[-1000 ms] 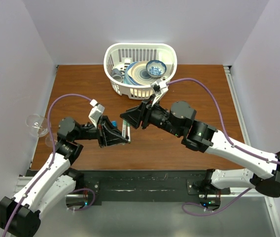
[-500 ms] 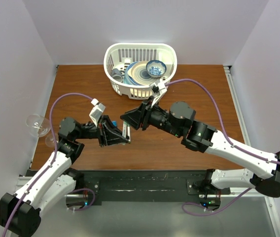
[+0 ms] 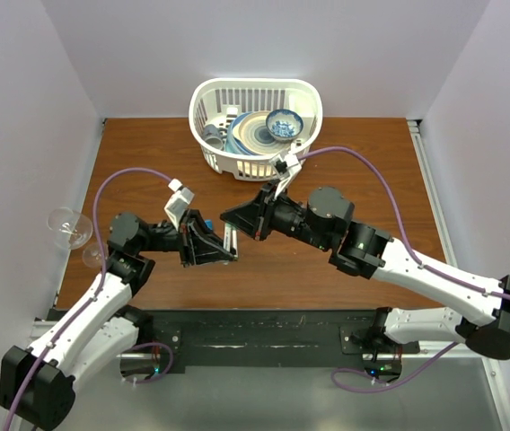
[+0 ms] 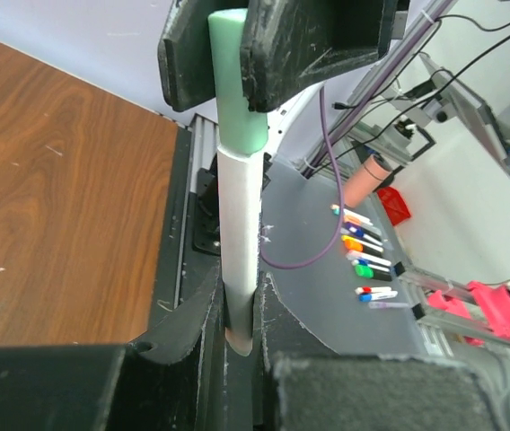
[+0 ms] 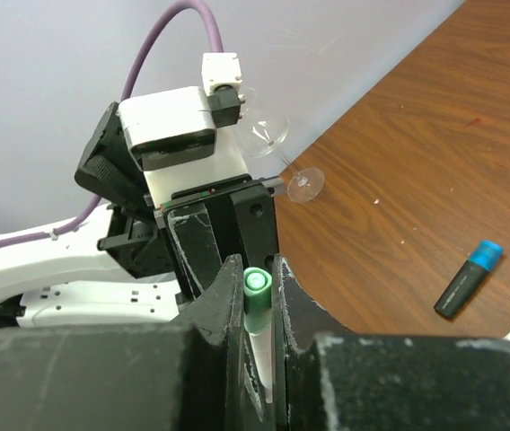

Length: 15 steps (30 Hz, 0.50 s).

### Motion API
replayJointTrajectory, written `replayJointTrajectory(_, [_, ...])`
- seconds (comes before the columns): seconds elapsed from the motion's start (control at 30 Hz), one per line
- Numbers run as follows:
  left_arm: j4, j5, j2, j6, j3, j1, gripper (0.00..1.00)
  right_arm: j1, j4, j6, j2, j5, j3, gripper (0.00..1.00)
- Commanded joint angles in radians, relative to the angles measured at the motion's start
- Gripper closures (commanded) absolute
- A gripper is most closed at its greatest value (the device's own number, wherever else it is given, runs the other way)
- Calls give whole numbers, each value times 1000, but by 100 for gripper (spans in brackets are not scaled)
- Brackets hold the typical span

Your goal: Insert the pens into the pen caps

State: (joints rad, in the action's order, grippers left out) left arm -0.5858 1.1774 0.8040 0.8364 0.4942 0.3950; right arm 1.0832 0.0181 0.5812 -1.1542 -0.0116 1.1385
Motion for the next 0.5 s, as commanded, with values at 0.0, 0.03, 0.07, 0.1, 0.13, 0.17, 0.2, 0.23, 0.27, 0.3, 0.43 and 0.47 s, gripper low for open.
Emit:
replayJointTrajectory(0.0, [-118, -12, 40, 73, 27, -2, 100, 4, 0, -6, 24, -97, -45, 100])
replayJointTrajectory(0.03, [-143, -12, 46, 84, 33, -2, 100, 6, -15, -10, 22, -106, -52, 100])
replayJointTrajectory(0.07, [-141, -10, 58, 82, 41, -2, 100, 4, -47, -17, 19, -114, -51, 100])
replayJointTrajectory(0.1, [-135, -12, 63, 75, 61, -2, 100, 6, -76, -27, 17, -123, -51, 100])
replayJointTrajectory(0.13, [-97, -22, 66, 58, 73, -2, 100, 4, -87, -35, 16, -142, -60, 100])
replayJointTrajectory(0.17, [-68, -27, 67, 14, 87, -2, 100, 4, -95, -41, 19, -165, -66, 100])
replayJointTrajectory(0.2, [-53, -36, 69, 1, 104, -2, 100, 4, -124, -47, 21, -163, -77, 100])
replayJointTrajectory(0.23, [-55, -53, 72, -2, 107, -2, 100, 4, -129, -49, 25, -162, -88, 100])
replayJointTrajectory(0.27, [-63, -59, 83, 4, 110, -2, 100, 6, -129, -49, 31, -168, -97, 100])
replayJointTrajectory(0.3, [-87, -73, 89, 9, 109, -2, 100, 4, -112, -37, 40, -177, -121, 100])
replayJointTrajectory(0.43, [-112, -99, 124, 15, 116, -2, 100, 4, -66, 8, 42, -278, -169, 100])
replayJointTrajectory(0.47, [-100, -104, 132, -9, 136, -2, 100, 6, -67, 12, 40, -297, -175, 100])
